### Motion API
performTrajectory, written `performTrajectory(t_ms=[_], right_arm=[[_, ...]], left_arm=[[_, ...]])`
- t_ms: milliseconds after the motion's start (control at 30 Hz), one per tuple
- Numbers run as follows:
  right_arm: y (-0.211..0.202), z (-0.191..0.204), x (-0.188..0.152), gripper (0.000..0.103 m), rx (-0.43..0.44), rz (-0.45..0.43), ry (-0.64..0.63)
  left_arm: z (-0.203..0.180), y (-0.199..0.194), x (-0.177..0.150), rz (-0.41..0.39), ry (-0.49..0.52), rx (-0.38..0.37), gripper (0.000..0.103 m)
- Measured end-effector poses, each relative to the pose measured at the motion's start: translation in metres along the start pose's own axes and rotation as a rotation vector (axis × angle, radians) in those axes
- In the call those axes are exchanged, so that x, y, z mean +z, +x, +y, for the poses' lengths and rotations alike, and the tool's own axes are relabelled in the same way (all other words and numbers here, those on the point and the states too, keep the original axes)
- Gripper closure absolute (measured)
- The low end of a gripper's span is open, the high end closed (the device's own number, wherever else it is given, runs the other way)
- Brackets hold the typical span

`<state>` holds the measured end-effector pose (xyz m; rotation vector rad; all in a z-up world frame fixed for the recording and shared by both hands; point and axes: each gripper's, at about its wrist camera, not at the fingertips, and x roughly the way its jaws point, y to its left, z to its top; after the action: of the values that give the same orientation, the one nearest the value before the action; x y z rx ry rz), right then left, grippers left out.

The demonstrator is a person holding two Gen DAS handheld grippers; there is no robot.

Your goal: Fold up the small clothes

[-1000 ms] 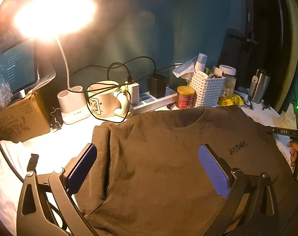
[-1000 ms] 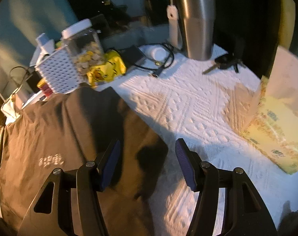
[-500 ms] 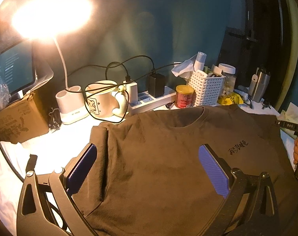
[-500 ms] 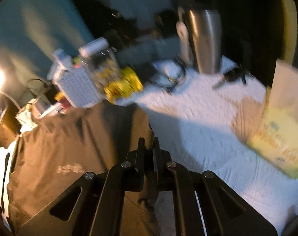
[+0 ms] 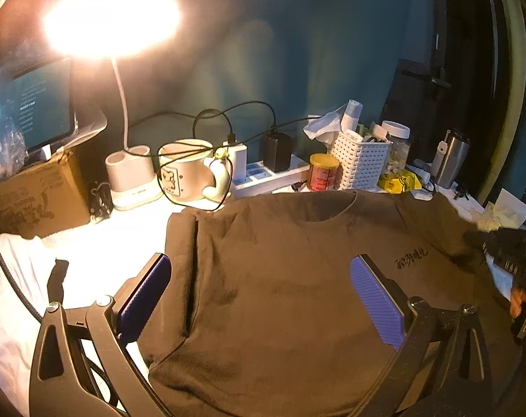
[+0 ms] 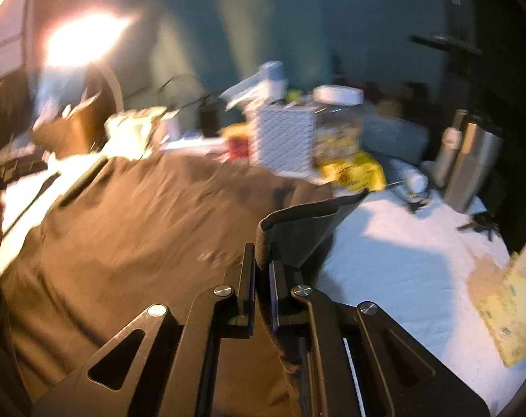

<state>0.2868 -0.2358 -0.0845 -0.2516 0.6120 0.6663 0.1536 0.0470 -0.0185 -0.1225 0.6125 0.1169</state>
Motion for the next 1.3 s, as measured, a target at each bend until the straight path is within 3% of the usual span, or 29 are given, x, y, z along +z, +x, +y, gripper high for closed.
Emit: performTrajectory(t_ms=[233, 300, 367, 433, 600, 967, 1300], right_arm=[[0.025, 0.038, -0.026, 0.093, 0.067, 0.165, -0.101], [0.031, 0.044, -0.032, 0.087, 0.069, 0.209, -0.112], [0.029, 0.050, -0.037, 0.068, 0.087, 0.223, -0.116], [0.028, 0.058, -0.041, 0.059, 0.114, 0.245, -0.122], [0.023, 0.070, -0.042, 0.059, 0.116, 0.259, -0.140], [0.007, 0.084, -0.012, 0.059, 0.083, 0.198, -0.141], [0.009, 0.087, 0.009, 0.059, 0.008, 0.162, -0.108]], left_arm=[[0.008, -0.004, -0.013, 0.028, -0.018, 0.002, 0.001], [0.010, -0.004, -0.016, 0.037, -0.020, 0.008, 0.001], [0.013, -0.004, -0.019, 0.045, -0.027, 0.012, 0.001], [0.017, -0.004, -0.021, 0.051, -0.038, 0.014, 0.001], [0.027, -0.005, -0.025, 0.066, -0.062, 0.020, 0.001], [0.056, -0.014, -0.025, 0.043, -0.104, 0.042, 0.001], [0.095, -0.010, -0.031, 0.042, -0.134, 0.070, 0.002]])
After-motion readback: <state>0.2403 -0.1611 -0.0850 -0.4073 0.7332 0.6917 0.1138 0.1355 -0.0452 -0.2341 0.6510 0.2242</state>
